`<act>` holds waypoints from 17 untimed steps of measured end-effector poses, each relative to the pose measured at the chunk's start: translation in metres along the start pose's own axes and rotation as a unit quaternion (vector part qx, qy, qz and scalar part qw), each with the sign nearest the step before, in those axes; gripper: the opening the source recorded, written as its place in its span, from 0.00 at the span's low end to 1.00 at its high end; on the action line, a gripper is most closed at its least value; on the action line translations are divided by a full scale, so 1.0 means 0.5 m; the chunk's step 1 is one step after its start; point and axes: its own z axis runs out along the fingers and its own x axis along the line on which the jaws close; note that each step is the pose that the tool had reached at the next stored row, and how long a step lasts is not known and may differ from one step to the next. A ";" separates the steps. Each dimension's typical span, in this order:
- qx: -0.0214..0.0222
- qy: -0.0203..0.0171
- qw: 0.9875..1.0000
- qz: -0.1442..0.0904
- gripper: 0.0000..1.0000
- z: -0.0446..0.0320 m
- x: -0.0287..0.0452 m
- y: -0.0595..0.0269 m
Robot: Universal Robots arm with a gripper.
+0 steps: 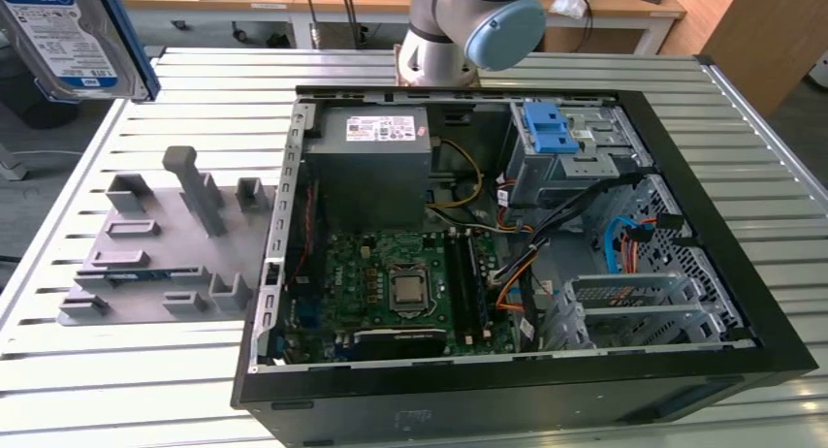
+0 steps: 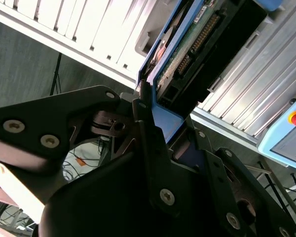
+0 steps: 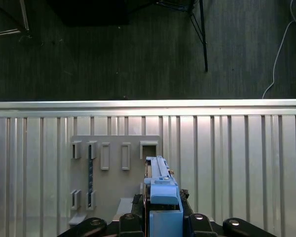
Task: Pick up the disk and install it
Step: 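Pick up the disk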
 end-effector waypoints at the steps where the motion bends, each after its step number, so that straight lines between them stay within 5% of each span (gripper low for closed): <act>1: 0.000 0.000 1.000 0.000 0.36 -0.002 0.000 0.000; 17: 0.000 0.000 1.000 0.000 0.36 -0.049 0.000 0.001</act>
